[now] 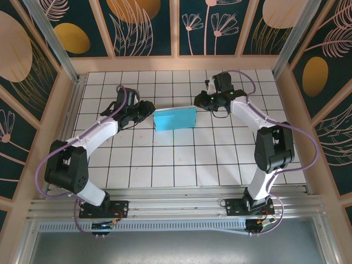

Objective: Fold the paper box

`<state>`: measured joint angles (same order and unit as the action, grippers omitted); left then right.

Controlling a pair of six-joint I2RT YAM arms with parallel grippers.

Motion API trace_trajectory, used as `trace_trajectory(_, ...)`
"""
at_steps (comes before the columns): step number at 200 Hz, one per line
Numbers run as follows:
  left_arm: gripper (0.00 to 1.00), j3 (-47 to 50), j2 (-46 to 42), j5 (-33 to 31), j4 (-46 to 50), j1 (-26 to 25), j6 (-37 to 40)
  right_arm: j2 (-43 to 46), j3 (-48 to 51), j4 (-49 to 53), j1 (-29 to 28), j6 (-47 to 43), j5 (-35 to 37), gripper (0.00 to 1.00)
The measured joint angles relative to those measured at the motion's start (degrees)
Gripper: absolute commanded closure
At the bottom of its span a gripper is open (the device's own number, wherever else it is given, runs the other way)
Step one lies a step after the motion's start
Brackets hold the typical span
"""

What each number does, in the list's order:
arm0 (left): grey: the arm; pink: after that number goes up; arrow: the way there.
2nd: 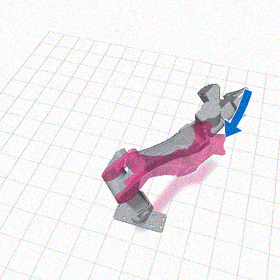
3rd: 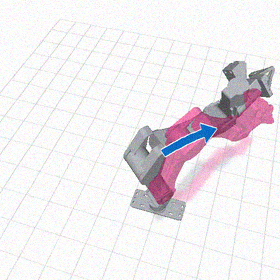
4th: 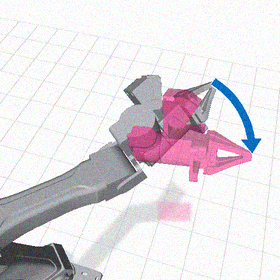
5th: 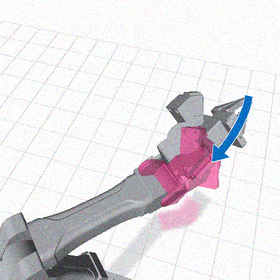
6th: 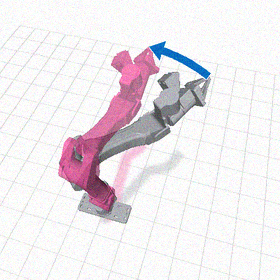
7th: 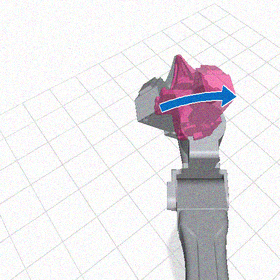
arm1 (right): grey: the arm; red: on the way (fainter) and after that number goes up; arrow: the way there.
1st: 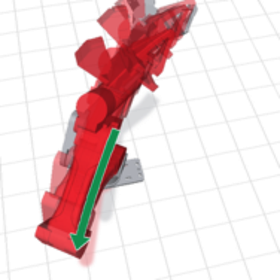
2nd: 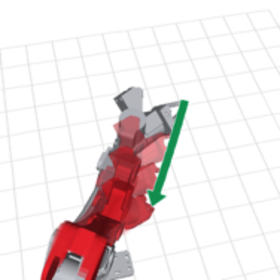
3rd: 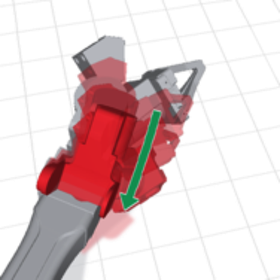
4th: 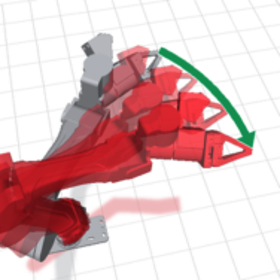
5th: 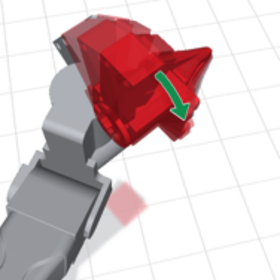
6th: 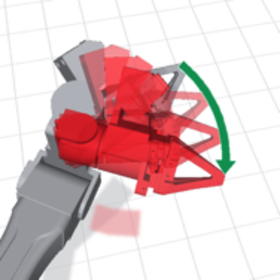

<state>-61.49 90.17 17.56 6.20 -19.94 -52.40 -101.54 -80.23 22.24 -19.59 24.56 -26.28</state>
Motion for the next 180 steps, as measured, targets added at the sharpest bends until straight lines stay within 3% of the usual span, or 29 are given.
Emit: trace_trajectory(180, 0.83, 0.02, 0.74, 0.39, -0.46, 0.00, 0.28, 0.48, 2.58, -2.32, -0.26, -0.63, 0.46, 0.88)
